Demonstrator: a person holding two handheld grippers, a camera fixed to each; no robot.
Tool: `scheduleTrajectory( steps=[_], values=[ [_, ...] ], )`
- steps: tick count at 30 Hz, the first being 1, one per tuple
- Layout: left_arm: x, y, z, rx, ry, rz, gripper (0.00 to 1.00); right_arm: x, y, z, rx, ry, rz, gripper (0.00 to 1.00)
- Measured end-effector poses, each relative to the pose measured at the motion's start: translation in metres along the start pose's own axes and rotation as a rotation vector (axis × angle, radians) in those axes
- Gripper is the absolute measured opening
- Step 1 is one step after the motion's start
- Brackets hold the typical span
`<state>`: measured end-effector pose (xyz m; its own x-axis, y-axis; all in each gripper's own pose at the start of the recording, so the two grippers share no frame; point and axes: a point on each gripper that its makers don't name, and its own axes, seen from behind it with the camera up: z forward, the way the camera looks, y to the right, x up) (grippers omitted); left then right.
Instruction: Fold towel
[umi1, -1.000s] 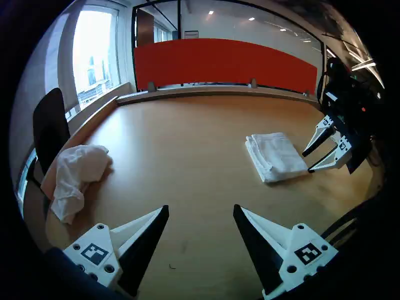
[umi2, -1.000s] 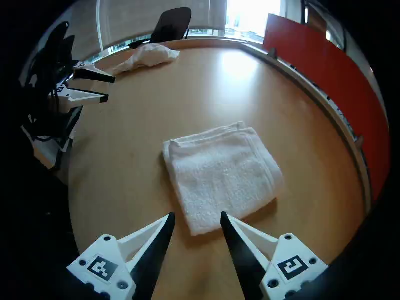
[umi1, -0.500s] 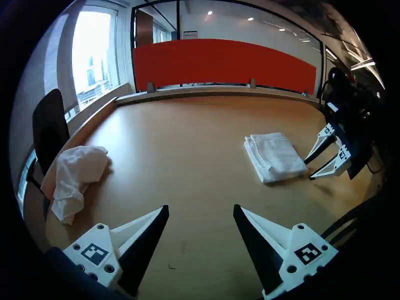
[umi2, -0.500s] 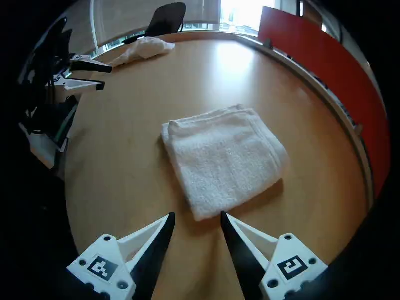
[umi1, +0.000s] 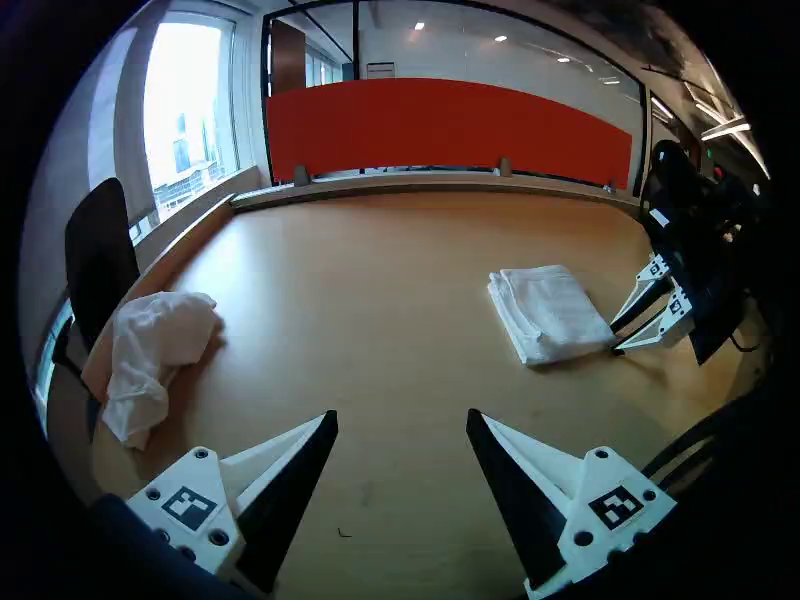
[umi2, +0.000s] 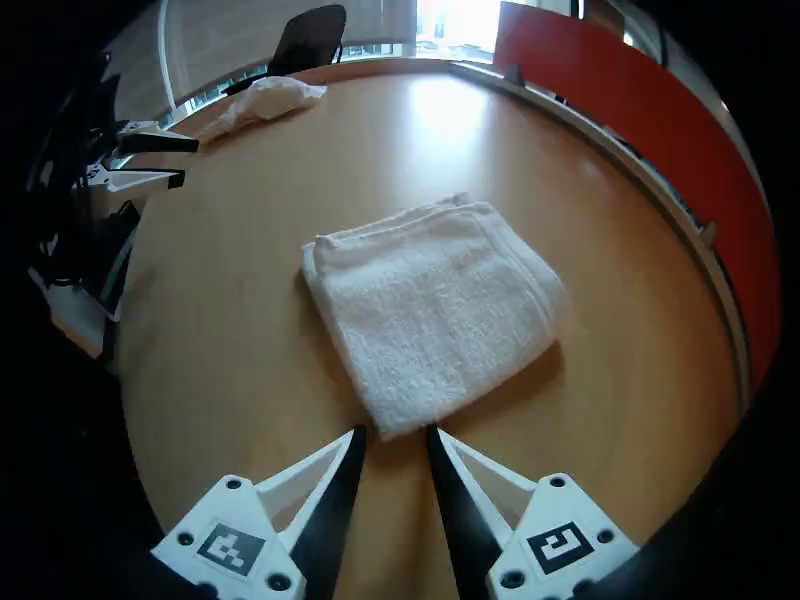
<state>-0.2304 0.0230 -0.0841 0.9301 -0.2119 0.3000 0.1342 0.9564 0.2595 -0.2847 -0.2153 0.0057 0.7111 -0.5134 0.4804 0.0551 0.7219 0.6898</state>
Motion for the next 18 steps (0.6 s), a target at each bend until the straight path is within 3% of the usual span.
scheduleTrajectory(
  steps=[14,18],
  values=[
    [0.0004,-0.0023,-0.0013,-0.001,0.002,0.003,0.96,-0.0004,0.009,-0.0017,-0.039,0.004,0.024,0.05],
    [0.0,-0.0018,-0.0018,-0.002,0.003,0.004,0.96,0.0015,0.0096,-0.003,-0.038,0.009,0.019,0.03]
  ],
)
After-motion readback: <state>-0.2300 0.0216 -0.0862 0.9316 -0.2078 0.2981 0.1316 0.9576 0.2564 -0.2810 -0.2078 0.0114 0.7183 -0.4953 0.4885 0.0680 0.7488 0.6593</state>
